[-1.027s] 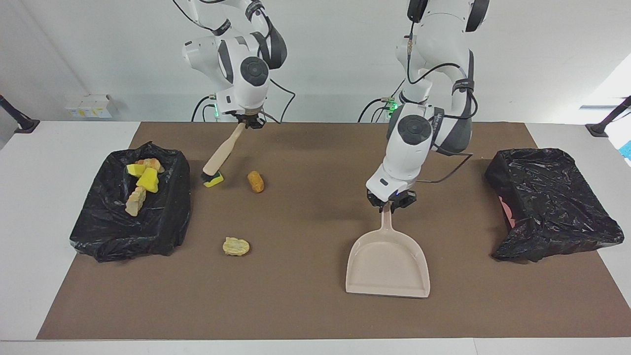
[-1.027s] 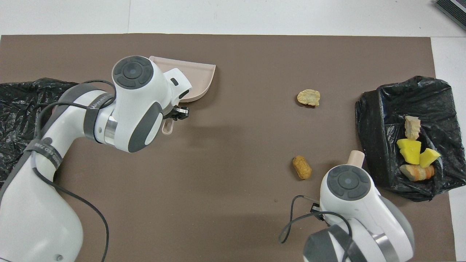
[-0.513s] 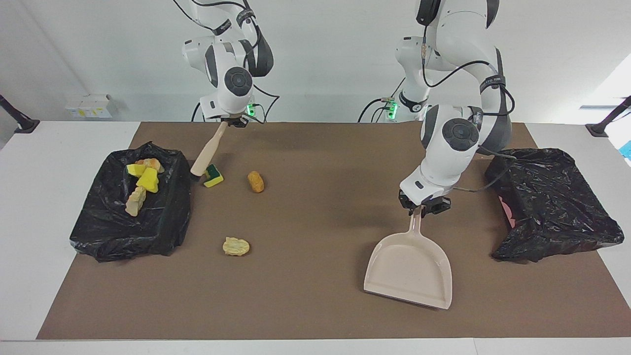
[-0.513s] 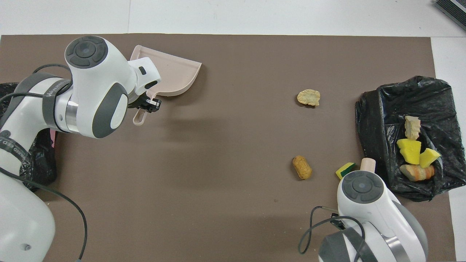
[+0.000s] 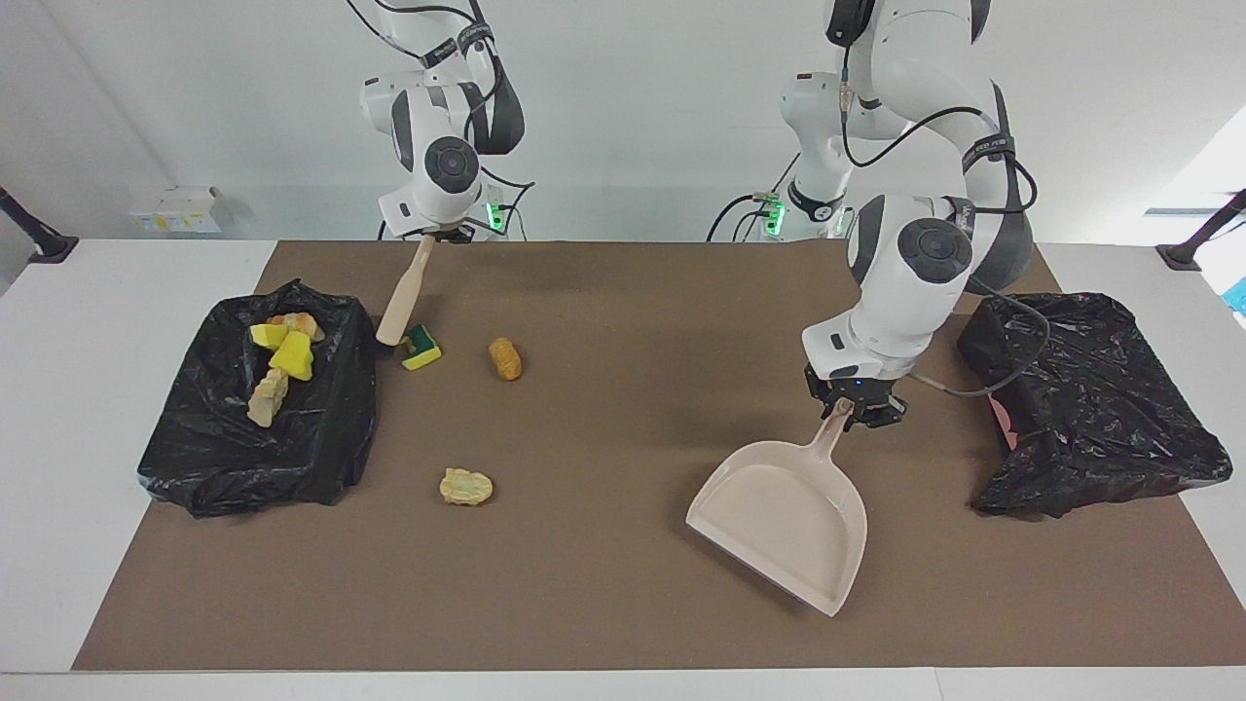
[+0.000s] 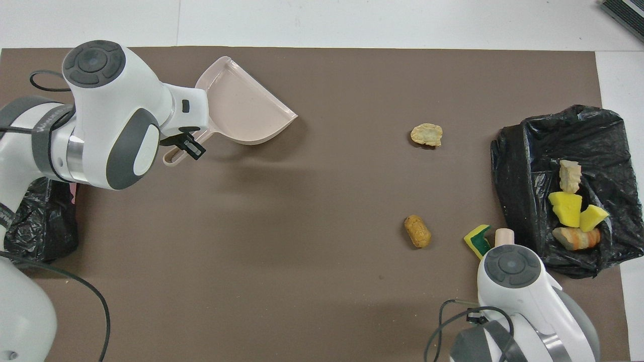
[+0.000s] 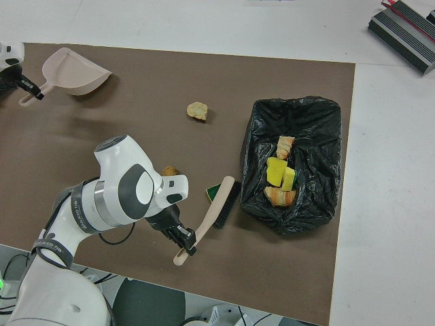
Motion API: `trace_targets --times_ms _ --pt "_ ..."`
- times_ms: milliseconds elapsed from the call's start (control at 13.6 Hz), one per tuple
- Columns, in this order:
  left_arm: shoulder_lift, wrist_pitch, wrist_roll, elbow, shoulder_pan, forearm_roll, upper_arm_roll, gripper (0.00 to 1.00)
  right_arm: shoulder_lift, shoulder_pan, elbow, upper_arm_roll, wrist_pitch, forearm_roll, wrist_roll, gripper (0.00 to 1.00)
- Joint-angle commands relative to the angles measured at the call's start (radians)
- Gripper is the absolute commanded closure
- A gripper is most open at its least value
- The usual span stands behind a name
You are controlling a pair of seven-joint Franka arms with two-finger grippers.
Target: Sweep and dump trash in bin
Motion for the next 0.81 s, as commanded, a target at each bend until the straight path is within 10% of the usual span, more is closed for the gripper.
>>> trace_targets --times_ms 0,367,733 --pt "-0.039 -0.084 0.208 -0.016 0.011 0.023 -0.006 1.00 -0.027 -0.016 -0.018 0.010 0.042 0.071 -0.058 1.00" --pt "-0.044 -0.050 0.498 -0.035 -0.017 0.106 -0.011 1.00 0.046 0.072 0.057 0.015 0.165 0.262 0.005 1.00" --pt "-0.203 0.084 0.504 -0.326 -0.112 0.136 -0.014 1.00 0.215 0.172 0.218 0.015 0.218 0.345 -0.008 1.00"
